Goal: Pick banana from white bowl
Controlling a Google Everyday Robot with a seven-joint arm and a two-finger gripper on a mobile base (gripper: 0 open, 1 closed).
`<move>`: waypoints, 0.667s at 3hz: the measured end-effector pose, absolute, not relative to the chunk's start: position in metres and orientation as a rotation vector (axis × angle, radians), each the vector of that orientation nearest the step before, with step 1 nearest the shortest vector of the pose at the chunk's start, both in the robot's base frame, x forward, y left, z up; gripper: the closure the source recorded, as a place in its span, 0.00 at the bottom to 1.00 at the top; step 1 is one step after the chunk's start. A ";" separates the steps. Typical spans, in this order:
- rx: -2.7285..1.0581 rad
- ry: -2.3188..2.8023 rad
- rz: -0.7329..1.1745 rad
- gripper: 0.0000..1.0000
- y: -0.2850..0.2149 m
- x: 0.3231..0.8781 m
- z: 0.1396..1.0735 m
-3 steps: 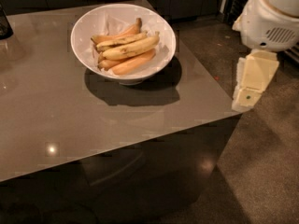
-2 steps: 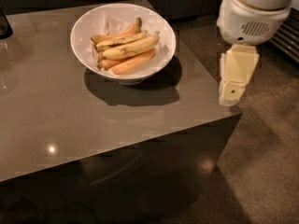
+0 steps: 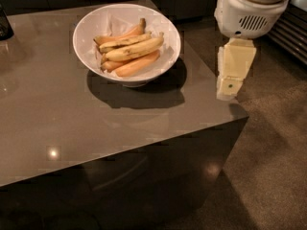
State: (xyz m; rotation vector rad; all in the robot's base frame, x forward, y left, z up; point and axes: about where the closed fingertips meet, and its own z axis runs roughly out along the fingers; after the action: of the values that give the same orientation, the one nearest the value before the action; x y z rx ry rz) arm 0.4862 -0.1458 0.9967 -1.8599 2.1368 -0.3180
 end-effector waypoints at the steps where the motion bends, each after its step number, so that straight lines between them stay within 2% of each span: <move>1: -1.918 2.040 -0.359 0.00 -0.120 0.504 1.009; 2: -1.985 1.970 -0.380 0.00 -0.099 0.528 1.014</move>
Offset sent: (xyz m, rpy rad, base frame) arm 0.0687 0.0683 0.0172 -0.0783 -0.0353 0.2131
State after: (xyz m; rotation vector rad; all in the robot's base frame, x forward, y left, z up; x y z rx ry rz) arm 0.5278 -0.0992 1.0144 -1.9850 1.9696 -0.3805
